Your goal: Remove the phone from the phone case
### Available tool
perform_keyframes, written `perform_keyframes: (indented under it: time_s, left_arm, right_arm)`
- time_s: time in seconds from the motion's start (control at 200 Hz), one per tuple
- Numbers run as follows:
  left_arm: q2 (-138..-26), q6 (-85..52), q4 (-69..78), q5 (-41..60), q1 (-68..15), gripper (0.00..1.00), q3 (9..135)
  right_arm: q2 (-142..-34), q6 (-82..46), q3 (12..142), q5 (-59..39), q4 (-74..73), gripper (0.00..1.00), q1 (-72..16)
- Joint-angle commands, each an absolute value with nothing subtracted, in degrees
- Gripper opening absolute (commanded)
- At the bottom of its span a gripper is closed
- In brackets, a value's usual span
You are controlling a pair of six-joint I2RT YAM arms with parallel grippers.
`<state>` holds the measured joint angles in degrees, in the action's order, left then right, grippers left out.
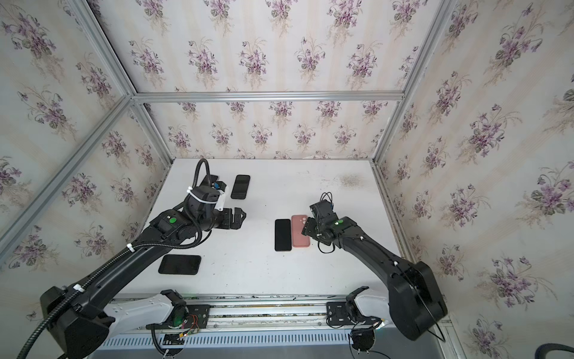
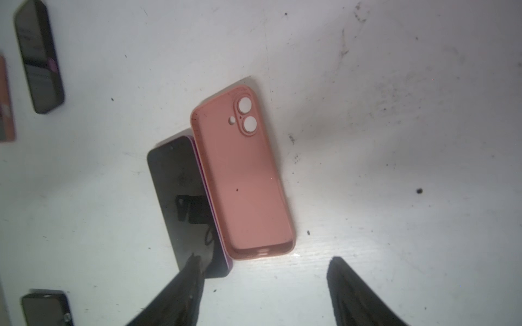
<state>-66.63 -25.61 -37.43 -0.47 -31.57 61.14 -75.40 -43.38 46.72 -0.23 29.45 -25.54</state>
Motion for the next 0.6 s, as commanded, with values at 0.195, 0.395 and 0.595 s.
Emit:
perform_keyframes:
  time_s: [0.195, 0.395, 0.595]
  left_arm:
    - [-60.79, -37.81, -42.08, 9.99, -24.76, 1.0, 53.26]
    - [-55.31, -40.5, -42.98, 9.44, -21.02, 1.0, 47.28]
    - [-52.61, -40.69, -44.11, 9.54, -17.44, 1.0, 44.09]
  right_arm:
    - [-87.17, -26.65, 52.34, -4.14, 28.98, 0.56, -24.13]
    - [-92.42, -24.78, 52.8, -4.81, 27.08, 0.45, -24.09]
    - [-94.37, -24.61, 51.88, -5.4, 25.67, 0.33, -24.3]
